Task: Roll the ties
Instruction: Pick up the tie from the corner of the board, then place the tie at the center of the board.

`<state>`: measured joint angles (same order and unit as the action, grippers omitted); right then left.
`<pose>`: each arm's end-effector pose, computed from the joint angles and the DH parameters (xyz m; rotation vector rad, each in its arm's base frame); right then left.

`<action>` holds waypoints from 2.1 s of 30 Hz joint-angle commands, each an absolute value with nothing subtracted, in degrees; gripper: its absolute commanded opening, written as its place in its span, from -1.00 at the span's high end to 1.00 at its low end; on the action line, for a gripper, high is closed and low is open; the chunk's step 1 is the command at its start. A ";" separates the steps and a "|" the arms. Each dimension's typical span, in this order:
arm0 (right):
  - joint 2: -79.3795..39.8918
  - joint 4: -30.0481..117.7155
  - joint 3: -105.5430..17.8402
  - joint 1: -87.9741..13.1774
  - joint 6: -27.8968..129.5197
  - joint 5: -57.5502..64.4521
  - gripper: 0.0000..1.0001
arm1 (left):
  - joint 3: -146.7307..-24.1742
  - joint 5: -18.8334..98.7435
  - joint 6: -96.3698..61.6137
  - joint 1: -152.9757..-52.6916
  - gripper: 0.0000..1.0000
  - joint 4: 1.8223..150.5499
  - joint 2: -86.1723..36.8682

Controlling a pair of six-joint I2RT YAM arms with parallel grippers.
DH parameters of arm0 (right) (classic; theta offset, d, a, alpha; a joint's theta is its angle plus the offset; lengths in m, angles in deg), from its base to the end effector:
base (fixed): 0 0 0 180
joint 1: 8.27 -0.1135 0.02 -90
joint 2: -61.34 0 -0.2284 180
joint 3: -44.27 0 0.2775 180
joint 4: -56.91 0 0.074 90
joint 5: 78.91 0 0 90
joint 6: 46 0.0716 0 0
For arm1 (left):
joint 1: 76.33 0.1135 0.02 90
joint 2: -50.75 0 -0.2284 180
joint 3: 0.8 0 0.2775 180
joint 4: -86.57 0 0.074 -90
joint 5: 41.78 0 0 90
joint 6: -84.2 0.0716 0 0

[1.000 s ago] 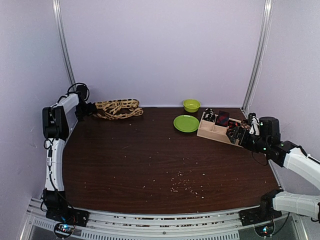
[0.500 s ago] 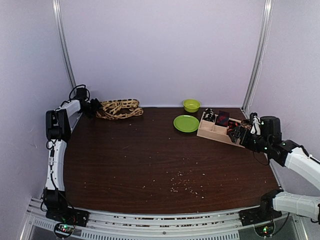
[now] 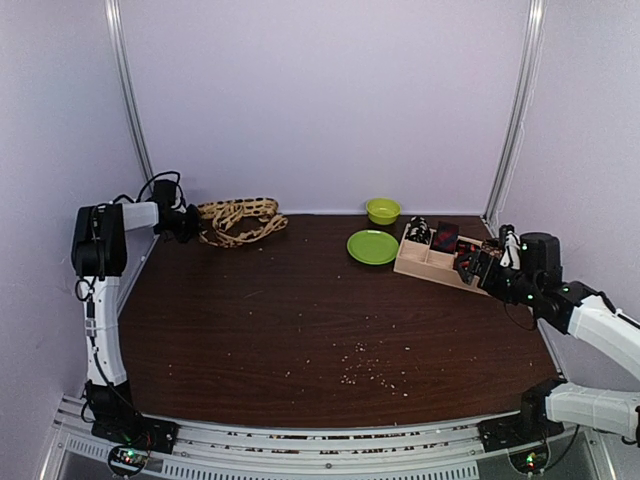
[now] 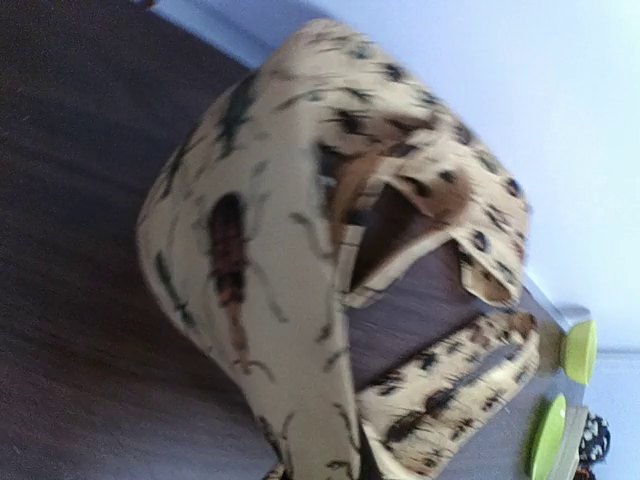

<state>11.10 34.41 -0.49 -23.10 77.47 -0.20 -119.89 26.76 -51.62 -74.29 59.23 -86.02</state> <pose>0.2647 0.0846 0.1949 0.2195 2.1173 0.7142 0.5508 -0.0066 0.0862 -0.8109 2.2969 -0.8018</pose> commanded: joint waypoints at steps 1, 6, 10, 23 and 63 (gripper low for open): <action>9.98 38.99 1.30 -23.26 79.12 -3.37 -0.99 | -116.05 21.03 -42.06 -80.25 1.00 66.95 -72.17; 8.66 42.82 2.58 -23.39 79.85 -6.67 -0.99 | -117.30 15.51 -36.04 -87.66 1.00 64.25 -62.99; 7.73 45.27 2.95 -23.52 80.10 -8.84 -0.99 | -124.06 14.81 -29.17 -94.51 1.00 55.54 -57.99; 3.82 49.31 2.66 -24.75 80.08 -11.49 -1.00 | -136.04 9.28 -26.26 -110.71 1.00 60.33 -43.80; -14.97 53.66 -1.50 -39.65 80.36 -13.12 -0.68 | -82.40 40.67 -9.38 -125.25 -0.79 41.14 -42.26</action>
<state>-13.82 51.76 0.82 -39.17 79.61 -12.20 -86.69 49.36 -13.83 -118.64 38.62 -44.75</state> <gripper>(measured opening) 0.843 0.913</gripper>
